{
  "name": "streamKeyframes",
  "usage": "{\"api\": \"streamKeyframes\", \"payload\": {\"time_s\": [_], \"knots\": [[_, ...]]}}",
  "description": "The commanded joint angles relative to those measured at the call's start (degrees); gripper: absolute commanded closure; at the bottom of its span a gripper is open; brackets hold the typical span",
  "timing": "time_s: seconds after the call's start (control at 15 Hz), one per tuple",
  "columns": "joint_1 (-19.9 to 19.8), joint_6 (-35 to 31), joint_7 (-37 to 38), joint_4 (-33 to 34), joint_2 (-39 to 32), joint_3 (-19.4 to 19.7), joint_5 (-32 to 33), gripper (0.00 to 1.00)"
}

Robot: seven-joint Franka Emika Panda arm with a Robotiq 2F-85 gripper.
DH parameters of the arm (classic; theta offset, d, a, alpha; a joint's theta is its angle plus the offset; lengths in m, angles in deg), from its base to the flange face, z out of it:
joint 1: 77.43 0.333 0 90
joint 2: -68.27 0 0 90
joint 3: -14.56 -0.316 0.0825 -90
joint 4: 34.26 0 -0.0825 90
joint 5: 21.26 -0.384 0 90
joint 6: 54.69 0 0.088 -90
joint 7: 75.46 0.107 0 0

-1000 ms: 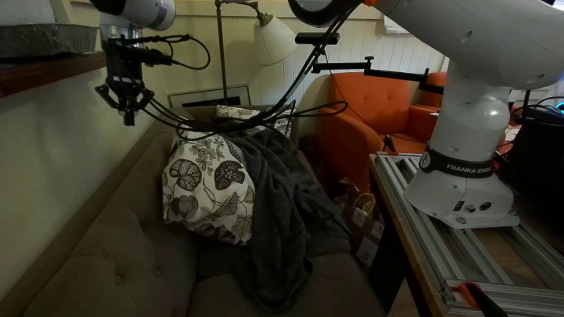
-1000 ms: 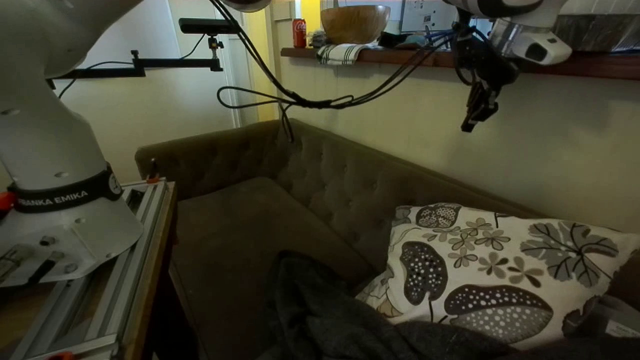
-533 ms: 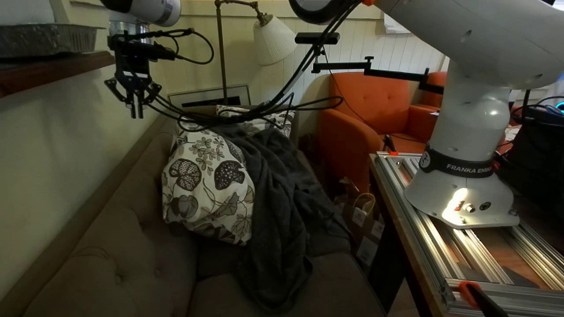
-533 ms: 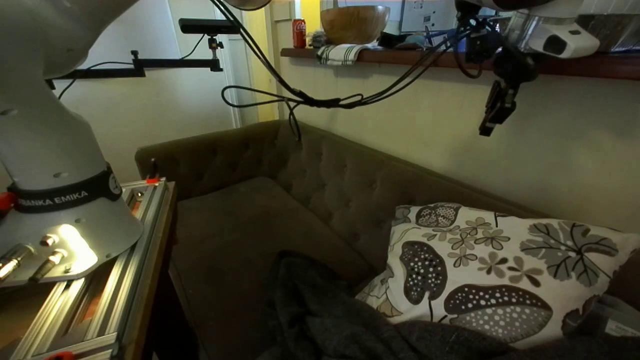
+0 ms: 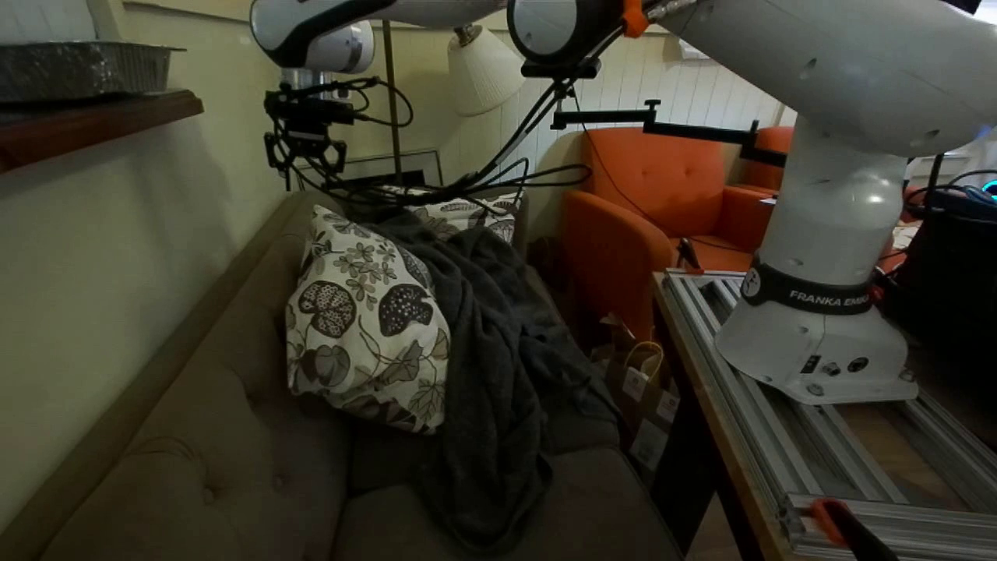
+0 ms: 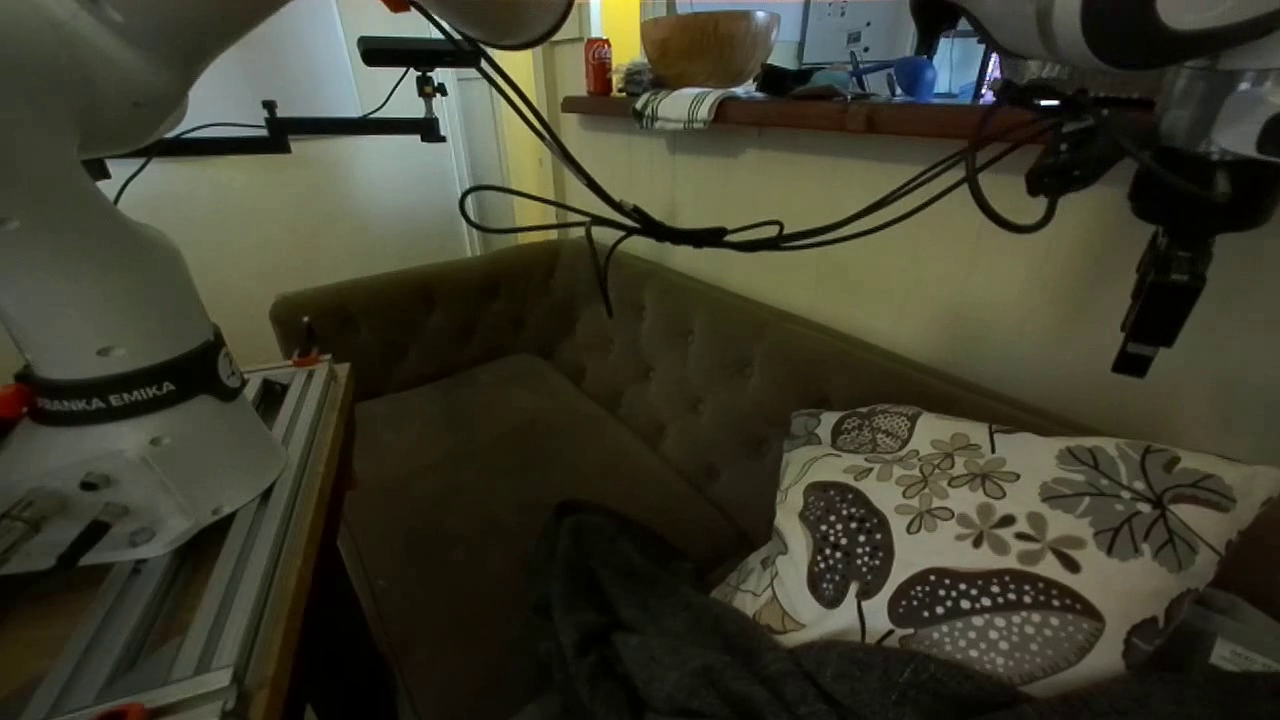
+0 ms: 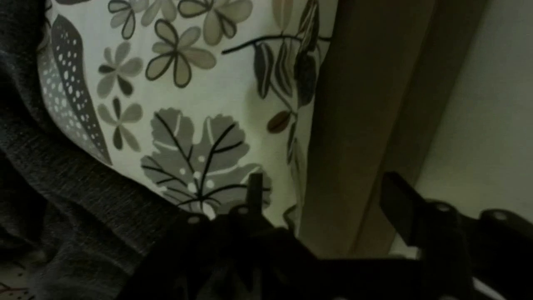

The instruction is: Push the pillow on the left to the left.

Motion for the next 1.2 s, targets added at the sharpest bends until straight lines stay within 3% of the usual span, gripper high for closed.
{"api": "streamKeyframes", "payload": {"time_s": [0.0,0.53,0.6,0.67,0.8,0.87,1.13], "knots": [[-0.99,-0.74,4.96,4.0,-4.46,1.97,0.44,0.0],[-2.2,0.12,8.44,11.18,-12.08,1.14,4.21,0.0],[-1.46,-0.28,8.23,10.75,-12.38,2.81,3.22,0.05],[-2.25,0.12,8.66,12.52,-13.61,1.51,5.14,0.17],[-2.34,0.55,8.4,13.78,-15.02,1.74,6.46,0.21],[-1.52,-0.25,7.87,12.51,-14.81,3.41,5.79,0.38],[-1.39,-0.31,7.72,13.45,-15.88,4.08,5.82,0.66]]}}
